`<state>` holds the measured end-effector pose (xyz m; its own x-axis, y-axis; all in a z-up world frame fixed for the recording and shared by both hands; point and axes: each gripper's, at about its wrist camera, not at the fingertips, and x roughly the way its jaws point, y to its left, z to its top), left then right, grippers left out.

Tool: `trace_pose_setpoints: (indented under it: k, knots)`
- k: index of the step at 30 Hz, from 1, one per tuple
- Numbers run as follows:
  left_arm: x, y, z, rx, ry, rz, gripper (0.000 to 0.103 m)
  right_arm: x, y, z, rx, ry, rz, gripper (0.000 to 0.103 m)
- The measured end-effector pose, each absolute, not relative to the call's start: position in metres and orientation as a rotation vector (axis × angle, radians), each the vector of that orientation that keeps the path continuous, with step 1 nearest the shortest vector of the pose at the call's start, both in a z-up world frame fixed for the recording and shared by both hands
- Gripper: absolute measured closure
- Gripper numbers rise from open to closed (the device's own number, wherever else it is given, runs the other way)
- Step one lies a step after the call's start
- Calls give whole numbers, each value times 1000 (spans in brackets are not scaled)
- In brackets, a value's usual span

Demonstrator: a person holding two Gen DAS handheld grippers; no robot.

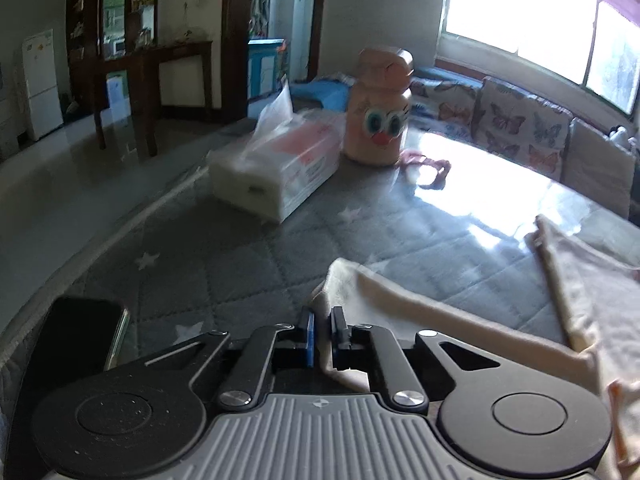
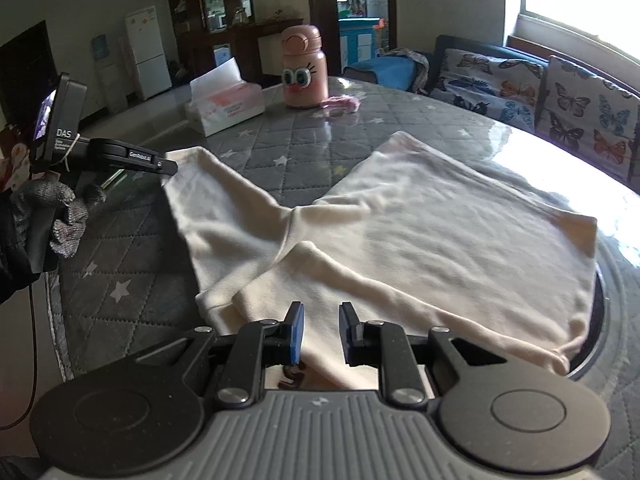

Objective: Fold clothes
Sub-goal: 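Grasp the other sleeve cuff with the left tool and lift it, then lay the sleeve across the sweatshirt body and open the left tool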

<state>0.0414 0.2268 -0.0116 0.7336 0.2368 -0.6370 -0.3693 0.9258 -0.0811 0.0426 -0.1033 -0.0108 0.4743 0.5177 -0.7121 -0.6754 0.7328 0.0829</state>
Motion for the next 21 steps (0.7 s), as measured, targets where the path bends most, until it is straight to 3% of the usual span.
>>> trace_pose_setpoints:
  k: [11, 21]
  knots:
    - [27, 115, 60, -125, 510, -12, 95, 43, -151, -1, -112, 769, 635, 84]
    - [34, 0, 56, -51, 547, -331, 95, 43, -200, -2, -31, 760, 526, 84]
